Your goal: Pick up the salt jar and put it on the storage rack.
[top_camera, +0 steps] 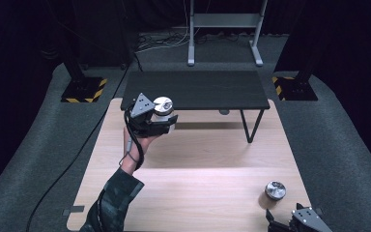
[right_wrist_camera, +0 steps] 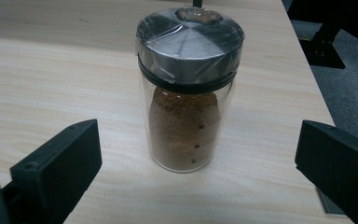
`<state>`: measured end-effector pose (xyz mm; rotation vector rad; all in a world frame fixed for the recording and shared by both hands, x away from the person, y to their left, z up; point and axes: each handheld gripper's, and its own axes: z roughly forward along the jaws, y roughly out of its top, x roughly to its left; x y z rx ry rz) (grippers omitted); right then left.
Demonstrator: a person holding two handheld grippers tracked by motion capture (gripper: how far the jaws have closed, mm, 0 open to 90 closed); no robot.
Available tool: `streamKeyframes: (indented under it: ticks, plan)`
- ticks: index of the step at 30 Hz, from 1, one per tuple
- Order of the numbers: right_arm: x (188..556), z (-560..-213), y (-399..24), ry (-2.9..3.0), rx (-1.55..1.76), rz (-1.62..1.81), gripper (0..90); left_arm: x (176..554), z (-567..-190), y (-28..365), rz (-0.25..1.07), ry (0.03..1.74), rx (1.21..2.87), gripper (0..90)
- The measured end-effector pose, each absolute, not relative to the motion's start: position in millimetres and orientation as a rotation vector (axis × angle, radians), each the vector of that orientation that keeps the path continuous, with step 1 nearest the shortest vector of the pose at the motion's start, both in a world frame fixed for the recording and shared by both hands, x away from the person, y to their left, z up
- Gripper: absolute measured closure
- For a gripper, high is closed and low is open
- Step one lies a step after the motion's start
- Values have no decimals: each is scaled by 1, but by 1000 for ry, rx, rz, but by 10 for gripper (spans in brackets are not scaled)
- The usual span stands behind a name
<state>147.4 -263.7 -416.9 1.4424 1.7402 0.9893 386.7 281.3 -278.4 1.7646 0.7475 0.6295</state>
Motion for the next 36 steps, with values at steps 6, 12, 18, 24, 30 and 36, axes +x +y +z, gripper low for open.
streamKeyframes:
  ticks: [6,12,18,24,30,36]
  plan:
    - [147,-417,-265,1738,1443,992,0,395,-267,277,628,731,1769,311]
    - [148,-418,-264,1741,1441,998,0,402,-260,275,635,734,1769,311]
    - [148,-418,-265,1743,1445,998,0,409,-253,273,654,740,1768,311]
    - [149,-419,-265,1753,1443,997,0,417,-248,271,649,754,1750,311]
    - [150,-419,-265,1756,1443,996,0,437,-245,264,617,792,1749,311]
    - [149,-419,-266,1754,1441,1002,0,451,-249,254,619,814,1749,311]
